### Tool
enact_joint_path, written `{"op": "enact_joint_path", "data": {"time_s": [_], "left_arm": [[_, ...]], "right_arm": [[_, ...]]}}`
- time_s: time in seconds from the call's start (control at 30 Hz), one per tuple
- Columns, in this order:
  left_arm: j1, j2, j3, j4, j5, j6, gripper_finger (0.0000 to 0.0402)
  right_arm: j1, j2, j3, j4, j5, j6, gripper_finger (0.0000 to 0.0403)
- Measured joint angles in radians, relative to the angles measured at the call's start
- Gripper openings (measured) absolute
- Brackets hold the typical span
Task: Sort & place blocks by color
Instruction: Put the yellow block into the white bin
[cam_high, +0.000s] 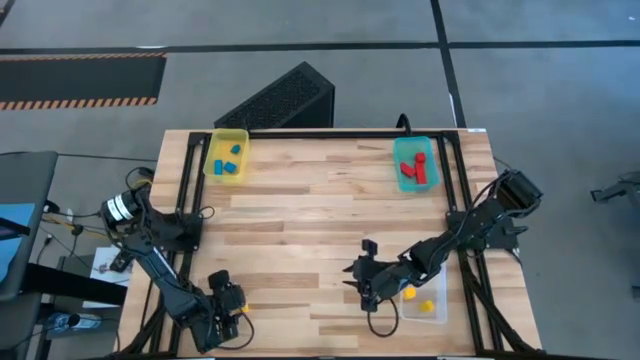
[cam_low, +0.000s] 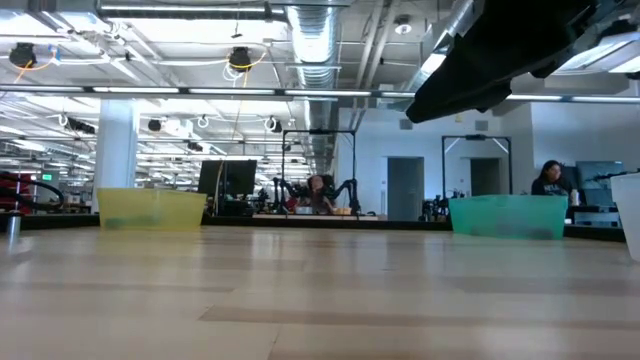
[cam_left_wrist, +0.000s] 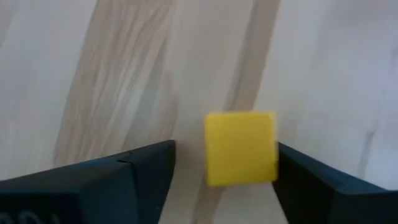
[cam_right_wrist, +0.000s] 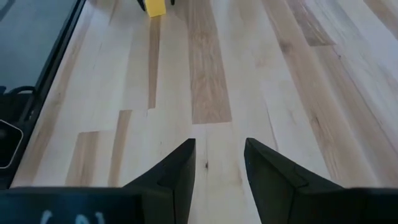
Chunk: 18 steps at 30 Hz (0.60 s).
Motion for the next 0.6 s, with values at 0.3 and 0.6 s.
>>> {"op": "enact_joint_path", "data": {"time_s": [0.3, 0.6], "left_arm": [[0.069, 0.0, 0.0, 0.072, -0.253, 0.316, 0.0097], [0.192, 0.0, 0.0, 0.351, -0.436, 0.851, 0.0097]], "right_arm": [[-0.029, 0.023, 0.001, 0.325, 0.005, 0.114, 0.016], [-0.082, 0.213, 0.0, 0.471, -0.006, 0.333, 0.0211]]}}
